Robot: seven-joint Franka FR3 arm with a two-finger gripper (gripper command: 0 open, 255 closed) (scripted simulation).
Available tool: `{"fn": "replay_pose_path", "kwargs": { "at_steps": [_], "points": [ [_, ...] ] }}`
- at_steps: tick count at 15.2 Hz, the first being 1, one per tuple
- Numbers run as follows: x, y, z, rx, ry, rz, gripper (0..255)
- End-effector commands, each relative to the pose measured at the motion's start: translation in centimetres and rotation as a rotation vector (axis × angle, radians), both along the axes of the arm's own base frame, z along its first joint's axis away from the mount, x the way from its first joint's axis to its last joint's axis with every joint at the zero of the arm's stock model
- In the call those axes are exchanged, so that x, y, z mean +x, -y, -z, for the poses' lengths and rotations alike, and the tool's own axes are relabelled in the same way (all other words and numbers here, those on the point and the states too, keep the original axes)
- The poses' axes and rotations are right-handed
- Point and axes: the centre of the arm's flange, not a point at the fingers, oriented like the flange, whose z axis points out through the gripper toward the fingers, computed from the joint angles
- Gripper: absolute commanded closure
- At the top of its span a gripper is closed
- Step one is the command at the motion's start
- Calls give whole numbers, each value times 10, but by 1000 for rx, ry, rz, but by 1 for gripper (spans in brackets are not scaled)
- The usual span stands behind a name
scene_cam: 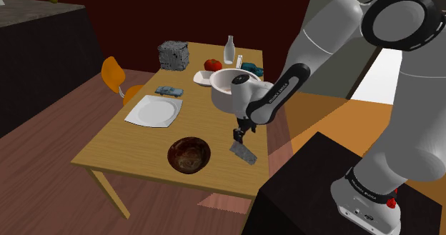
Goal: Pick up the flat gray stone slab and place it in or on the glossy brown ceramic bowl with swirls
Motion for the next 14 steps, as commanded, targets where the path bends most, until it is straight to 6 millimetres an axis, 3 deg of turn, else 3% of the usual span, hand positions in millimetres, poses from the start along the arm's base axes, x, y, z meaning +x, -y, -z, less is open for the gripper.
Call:
{"fn": "replay_pose_path", "kwargs": {
  "at_steps": [1,3,10,11,14],
  "points": [
    [0,2,11,0,0,0,0],
    [-1,4,19,0,0,0,0],
    [-1,4,19,0,0,0,0],
    [-1,4,19,0,0,0,255],
    [-1,4,19,0,0,0,255]
  ]
}}
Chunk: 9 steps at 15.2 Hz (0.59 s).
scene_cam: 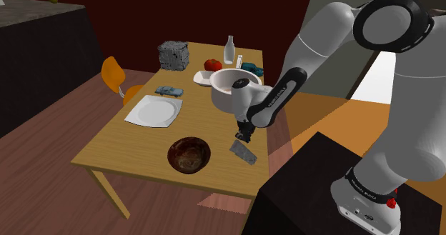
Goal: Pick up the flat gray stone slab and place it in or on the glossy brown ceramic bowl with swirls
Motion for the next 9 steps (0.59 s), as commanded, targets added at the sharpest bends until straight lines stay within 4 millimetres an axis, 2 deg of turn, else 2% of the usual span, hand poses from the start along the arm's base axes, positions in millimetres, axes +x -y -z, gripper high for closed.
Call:
{"fn": "replay_pose_path", "kwargs": {
  "at_steps": [1,6,7,9],
  "points": [
    [0,0,0,0,0,0,255],
    [0,0,0,0,0,0,255],
    [0,0,0,0,0,0,0],
    [-32,4,5,100,70,28,0]
  ]
}}
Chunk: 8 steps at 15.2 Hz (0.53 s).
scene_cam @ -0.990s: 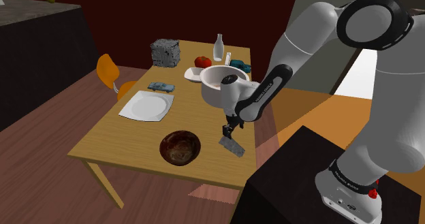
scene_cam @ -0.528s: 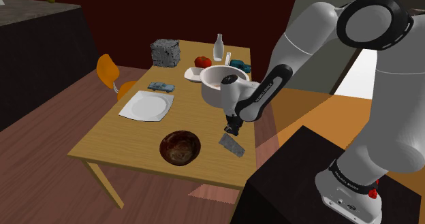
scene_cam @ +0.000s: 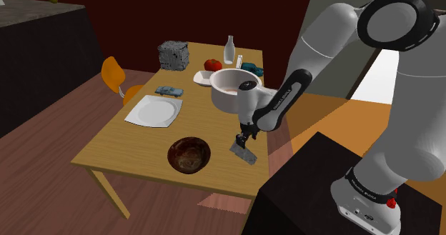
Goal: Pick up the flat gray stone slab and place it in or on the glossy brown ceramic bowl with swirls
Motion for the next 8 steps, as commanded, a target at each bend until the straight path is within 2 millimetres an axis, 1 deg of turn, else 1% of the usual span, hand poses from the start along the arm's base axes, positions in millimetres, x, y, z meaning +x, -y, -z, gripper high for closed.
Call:
{"fn": "replay_pose_path", "kwargs": {
  "at_steps": [1,3,8],
  "points": [
    [-28,1,4,94,72,25,0],
    [-58,3,12,187,137,52,0],
    [-57,1,38,187,137,52,0]
  ]
}}
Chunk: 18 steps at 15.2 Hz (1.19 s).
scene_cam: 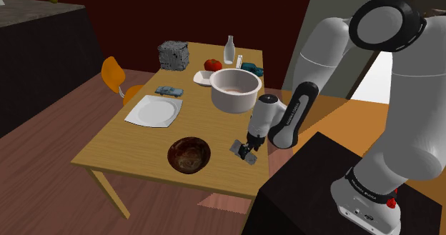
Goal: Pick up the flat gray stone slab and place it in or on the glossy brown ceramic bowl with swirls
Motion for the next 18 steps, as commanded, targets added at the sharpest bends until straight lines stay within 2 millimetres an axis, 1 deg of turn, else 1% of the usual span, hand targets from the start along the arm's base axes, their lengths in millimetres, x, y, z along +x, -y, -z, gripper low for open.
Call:
{"fn": "replay_pose_path", "kwargs": {
  "at_steps": [1,3,11,12,18],
  "points": [
    [0,-1,11,2,2,1,0],
    [0,-1,19,2,2,1,0],
    [0,-1,19,2,2,1,0],
    [0,-1,19,2,2,1,255],
    [0,-1,19,2,2,1,255]
  ]
}}
